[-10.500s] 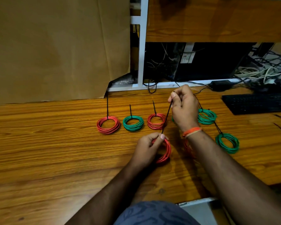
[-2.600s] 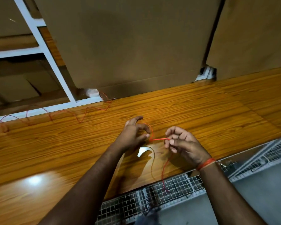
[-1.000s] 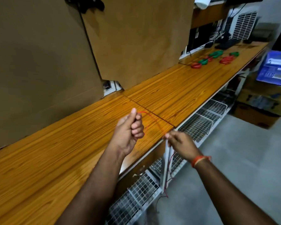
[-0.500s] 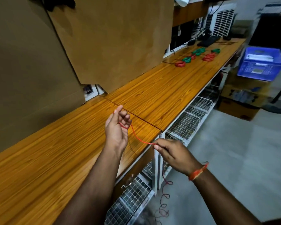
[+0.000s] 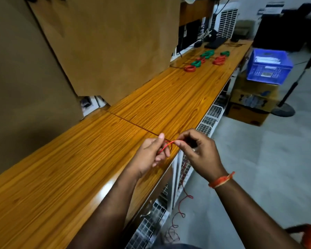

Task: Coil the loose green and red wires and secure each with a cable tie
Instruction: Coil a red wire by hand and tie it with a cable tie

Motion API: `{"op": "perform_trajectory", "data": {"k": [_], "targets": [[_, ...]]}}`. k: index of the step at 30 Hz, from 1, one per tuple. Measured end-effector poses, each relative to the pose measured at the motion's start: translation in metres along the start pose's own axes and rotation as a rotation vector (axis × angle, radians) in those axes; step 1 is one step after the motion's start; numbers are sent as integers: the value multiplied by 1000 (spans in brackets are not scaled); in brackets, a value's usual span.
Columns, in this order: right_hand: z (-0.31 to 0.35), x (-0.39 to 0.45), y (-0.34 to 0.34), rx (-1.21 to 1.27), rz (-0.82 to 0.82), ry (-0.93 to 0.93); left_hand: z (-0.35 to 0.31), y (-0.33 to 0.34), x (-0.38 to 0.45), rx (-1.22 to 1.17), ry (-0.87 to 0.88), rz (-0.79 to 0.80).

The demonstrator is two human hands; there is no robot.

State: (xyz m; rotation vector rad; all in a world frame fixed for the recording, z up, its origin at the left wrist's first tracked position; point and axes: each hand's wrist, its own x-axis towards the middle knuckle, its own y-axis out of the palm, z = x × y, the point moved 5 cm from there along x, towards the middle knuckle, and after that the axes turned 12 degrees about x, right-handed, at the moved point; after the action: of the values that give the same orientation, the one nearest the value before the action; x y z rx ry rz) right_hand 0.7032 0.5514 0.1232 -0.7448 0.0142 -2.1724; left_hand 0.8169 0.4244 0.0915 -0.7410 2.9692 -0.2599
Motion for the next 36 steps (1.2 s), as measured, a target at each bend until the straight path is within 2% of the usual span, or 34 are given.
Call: {"op": "perform_trajectory", "data": {"k": [2, 6, 10, 15, 19, 21, 24, 27, 29, 32, 36], "targets": [[-9, -1, 5, 43, -17, 50, 3, 5, -2, -170, -37, 54], [-20, -2, 19, 375, 107, 285, 4, 11, -3, -396, -102, 34], [-30, 6, 26, 570, 8, 374, 6, 12, 1, -620, -73, -98], [-51, 19, 25, 853, -134, 604, 6, 29, 9, -800, 17, -385], [-63, 20, 10, 895, -10, 692, 1, 54, 22, -999, -1, -487], [-66, 21, -5, 825, 108, 679, 2, 66, 28, -972, -87, -505], [-72, 27, -28, 734, 241, 614, 2, 79, 32, -709, -202, -557], [-76, 35, -41, 720, 349, 549, -4, 93, 31, -431, -225, -679], [-78, 39, -45, 724, 384, 530, -11, 104, 28, -348, -211, -763], [-83, 43, -46, 787, 362, 575, -19, 113, 22, -425, -176, -834], [-78, 50, -40, 861, 410, 570, -31, 114, 15, -611, -119, -796]]}}
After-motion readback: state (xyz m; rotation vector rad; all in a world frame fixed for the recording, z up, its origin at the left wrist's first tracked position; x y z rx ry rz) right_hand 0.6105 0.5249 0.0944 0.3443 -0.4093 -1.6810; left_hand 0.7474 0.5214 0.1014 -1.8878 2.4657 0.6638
